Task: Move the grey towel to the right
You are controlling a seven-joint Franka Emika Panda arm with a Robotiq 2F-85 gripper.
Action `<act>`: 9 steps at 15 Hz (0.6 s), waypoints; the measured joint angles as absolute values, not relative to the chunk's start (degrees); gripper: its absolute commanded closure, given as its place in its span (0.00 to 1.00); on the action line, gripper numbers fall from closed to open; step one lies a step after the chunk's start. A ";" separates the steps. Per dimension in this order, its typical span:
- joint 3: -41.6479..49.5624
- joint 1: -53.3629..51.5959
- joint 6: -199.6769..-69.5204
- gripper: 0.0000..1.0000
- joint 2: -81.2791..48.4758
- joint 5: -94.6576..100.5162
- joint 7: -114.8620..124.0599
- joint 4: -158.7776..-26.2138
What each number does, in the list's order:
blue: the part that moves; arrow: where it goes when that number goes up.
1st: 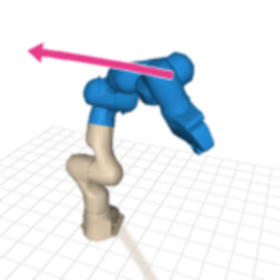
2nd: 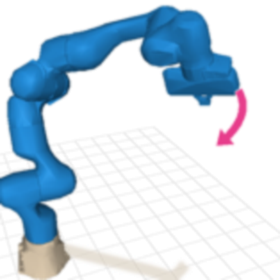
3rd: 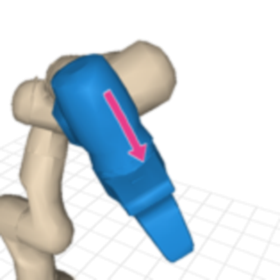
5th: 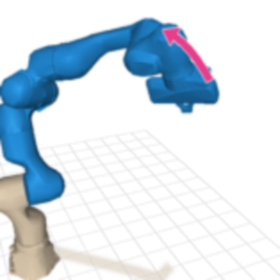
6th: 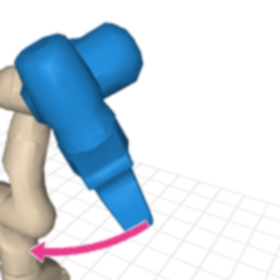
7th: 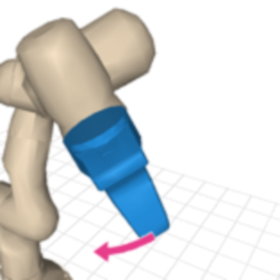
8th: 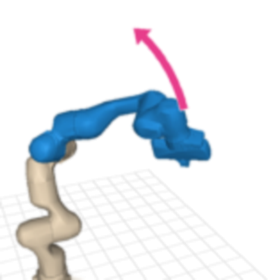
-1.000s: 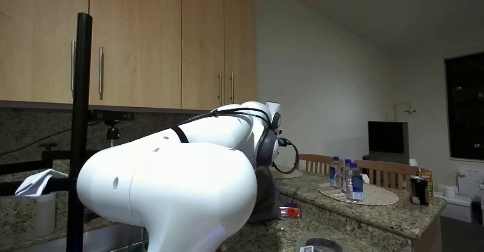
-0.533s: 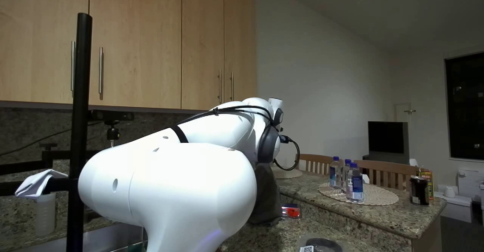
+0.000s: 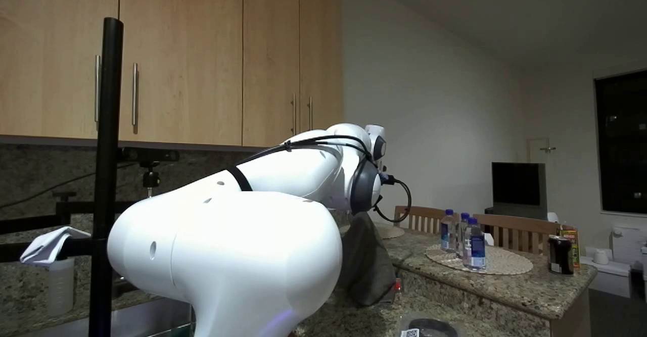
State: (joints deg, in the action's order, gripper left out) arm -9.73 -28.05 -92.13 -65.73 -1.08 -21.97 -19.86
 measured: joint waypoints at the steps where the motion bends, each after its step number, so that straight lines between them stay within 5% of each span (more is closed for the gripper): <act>1: -9.68 -27.58 -91.65 0.91 -65.57 -1.08 -21.97 -19.86; 9: -10.41 -22.16 -88.03 0.91 -65.08 -2.46 -22.30 -19.86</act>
